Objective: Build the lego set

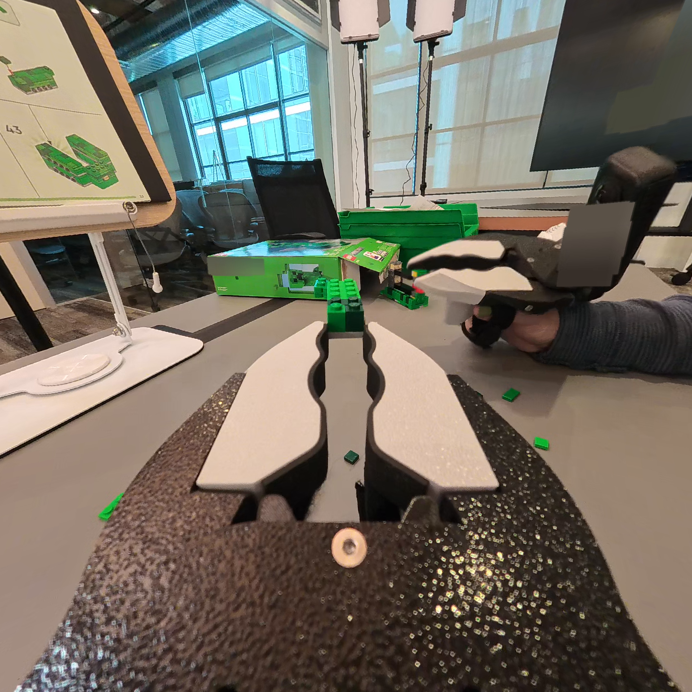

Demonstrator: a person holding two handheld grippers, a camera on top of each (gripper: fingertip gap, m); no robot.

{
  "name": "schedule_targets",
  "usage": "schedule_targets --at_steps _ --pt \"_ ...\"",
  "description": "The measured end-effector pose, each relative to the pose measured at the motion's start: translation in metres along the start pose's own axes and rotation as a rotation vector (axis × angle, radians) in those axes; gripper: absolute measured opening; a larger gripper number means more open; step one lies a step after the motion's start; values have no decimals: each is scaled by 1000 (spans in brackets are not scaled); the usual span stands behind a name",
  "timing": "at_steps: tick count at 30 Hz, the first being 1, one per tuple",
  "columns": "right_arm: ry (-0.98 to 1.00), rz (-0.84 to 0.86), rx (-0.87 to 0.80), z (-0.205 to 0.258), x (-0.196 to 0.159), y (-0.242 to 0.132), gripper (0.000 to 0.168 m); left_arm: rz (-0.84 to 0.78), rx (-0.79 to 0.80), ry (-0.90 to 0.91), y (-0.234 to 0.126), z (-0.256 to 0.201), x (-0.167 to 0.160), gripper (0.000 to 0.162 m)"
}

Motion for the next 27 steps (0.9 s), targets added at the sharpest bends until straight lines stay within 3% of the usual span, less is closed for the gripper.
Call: schedule_targets --at_steps 4,10,15,20,27 --pt "119 40 -4 -17 16 -6 27 -6 1 9 -1 -1 1 16" --pt "393 388 280 2 16 -30 15 3 -31 43 -1 -7 0 16" --pt "311 587 505 30 7 -58 0 5 -91 50 -2 -17 1 16" --pt "326 711 657 50 -2 -69 5 16 -167 62 -2 -28 0 16" --pt "340 779 696 55 -10 -64 14 30 -227 67 -2 -36 -1 16"
Point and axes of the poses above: each gripper's, where its closed fingertips meet, y out along the fingers, x out of its top, z = x × y across the jaws, the point moved 6 cm from there along -y, back along the fingers, and after that the axes turned 14 degrees about -z, right-handed, at the moved point
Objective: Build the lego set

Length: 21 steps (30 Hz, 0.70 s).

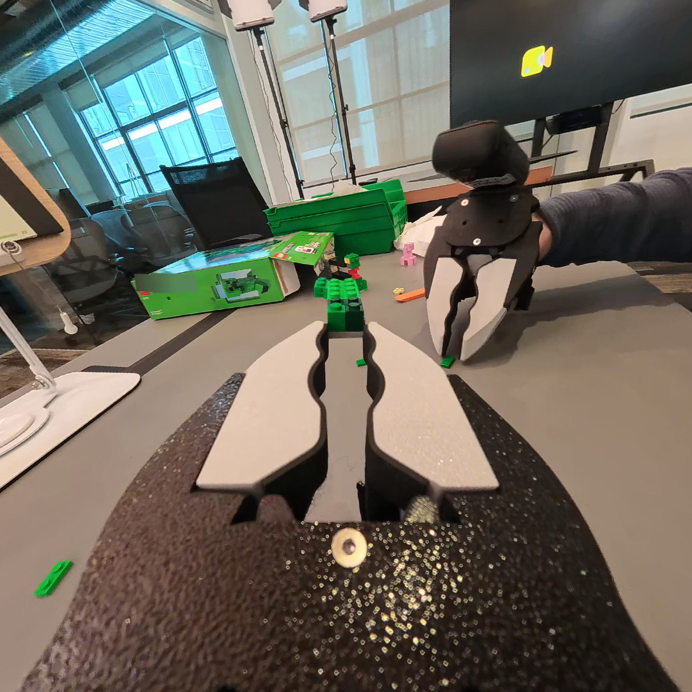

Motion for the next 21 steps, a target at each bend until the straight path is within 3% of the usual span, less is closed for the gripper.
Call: schedule_targets --at_steps 9,14,18,21 --pt "-101 55 25 -4 9 -1 7 -2 -27 -11 1 -4 0 16" --pt "-341 -144 -14 -6 82 -30 6 0 -79 -37 8 -17 2 16" --pt "-451 -174 123 6 122 -35 6 -9 -116 -124 16 -31 2 16" --pt "-466 -90 206 5 130 -27 7 -8 -147 -139 18 -36 2 16"
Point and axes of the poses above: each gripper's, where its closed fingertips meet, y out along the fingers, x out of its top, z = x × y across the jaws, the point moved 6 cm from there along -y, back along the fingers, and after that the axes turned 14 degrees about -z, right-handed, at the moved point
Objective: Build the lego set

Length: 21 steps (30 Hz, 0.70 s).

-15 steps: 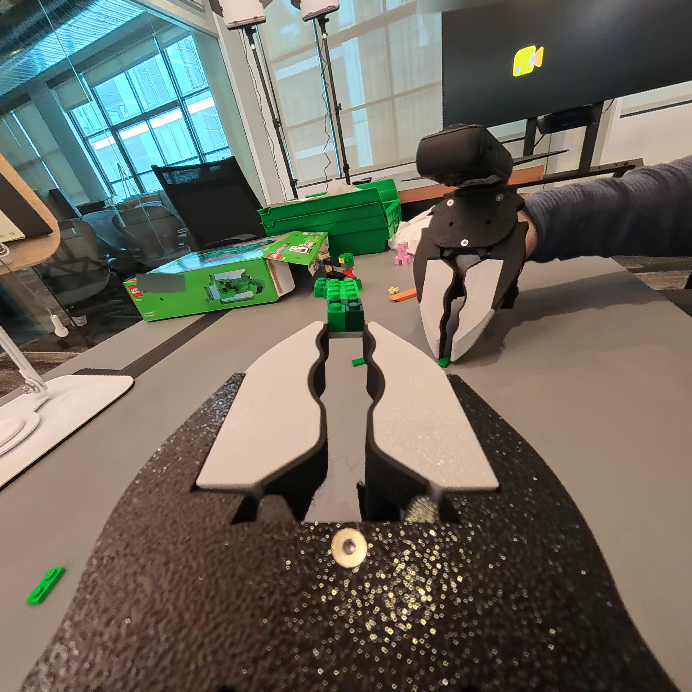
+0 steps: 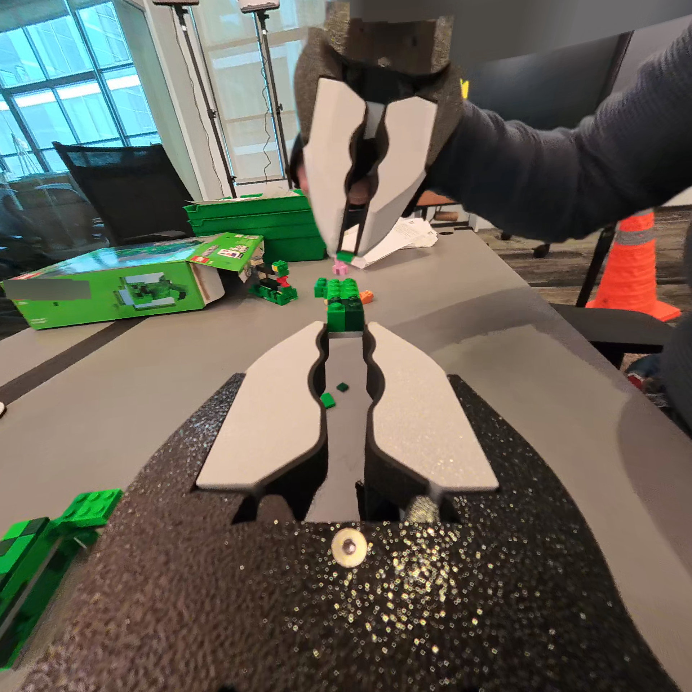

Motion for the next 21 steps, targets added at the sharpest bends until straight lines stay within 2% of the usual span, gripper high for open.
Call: schedule_targets --at_steps 4,21 --pt "42 61 93 -4 -2 7 7 -10 -8 -6 -1 0 1 16" --pt "68 144 166 -7 -2 11 7 -3 -39 3 0 -3 0 16"
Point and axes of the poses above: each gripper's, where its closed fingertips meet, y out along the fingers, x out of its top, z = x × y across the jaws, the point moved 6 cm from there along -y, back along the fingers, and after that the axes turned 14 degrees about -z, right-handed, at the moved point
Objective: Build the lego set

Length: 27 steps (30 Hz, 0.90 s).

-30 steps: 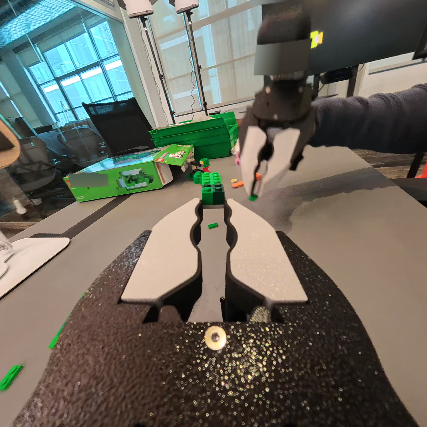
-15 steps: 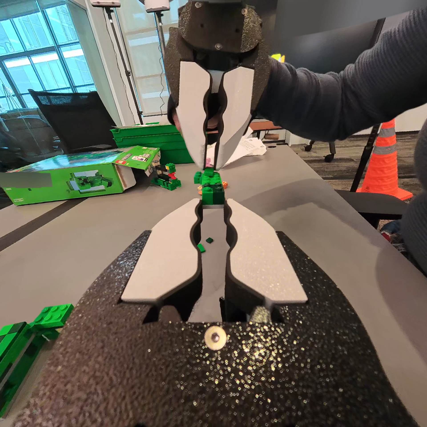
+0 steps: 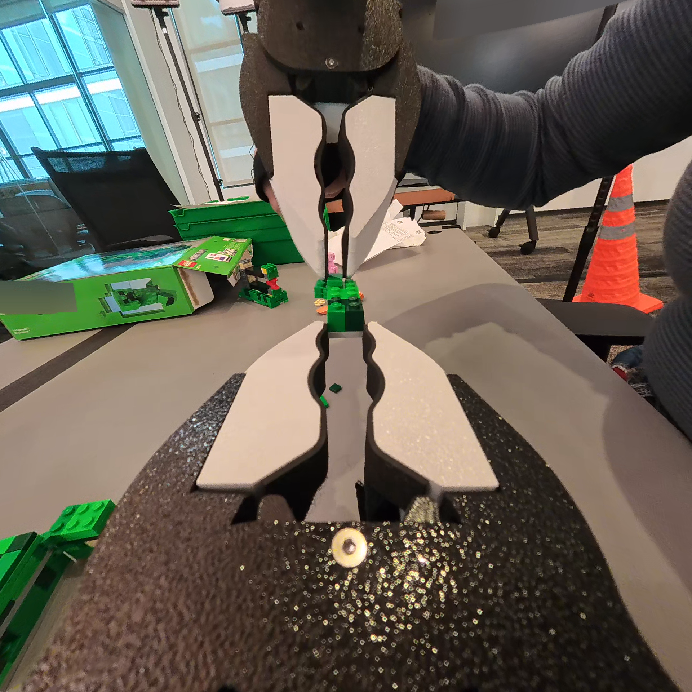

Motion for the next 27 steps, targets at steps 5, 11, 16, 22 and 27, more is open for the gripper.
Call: schedule_targets --at_steps 5,11,16,22,27 --pt "5 8 2 2 0 1 11 -3 0 0 0 0 0 16" --pt "-18 -15 -79 2 0 -6 24 -16 28 -14 -2 3 1 16" --pt "-337 -142 -499 8 7 -7 33 -123 148 -200 -9 22 7 16" --pt "-760 42 -890 26 -1 25 32 -150 171 -231 -13 26 8 16" --pt "-817 111 -981 21 -2 34 30 -140 160 -220 -12 24 7 16"
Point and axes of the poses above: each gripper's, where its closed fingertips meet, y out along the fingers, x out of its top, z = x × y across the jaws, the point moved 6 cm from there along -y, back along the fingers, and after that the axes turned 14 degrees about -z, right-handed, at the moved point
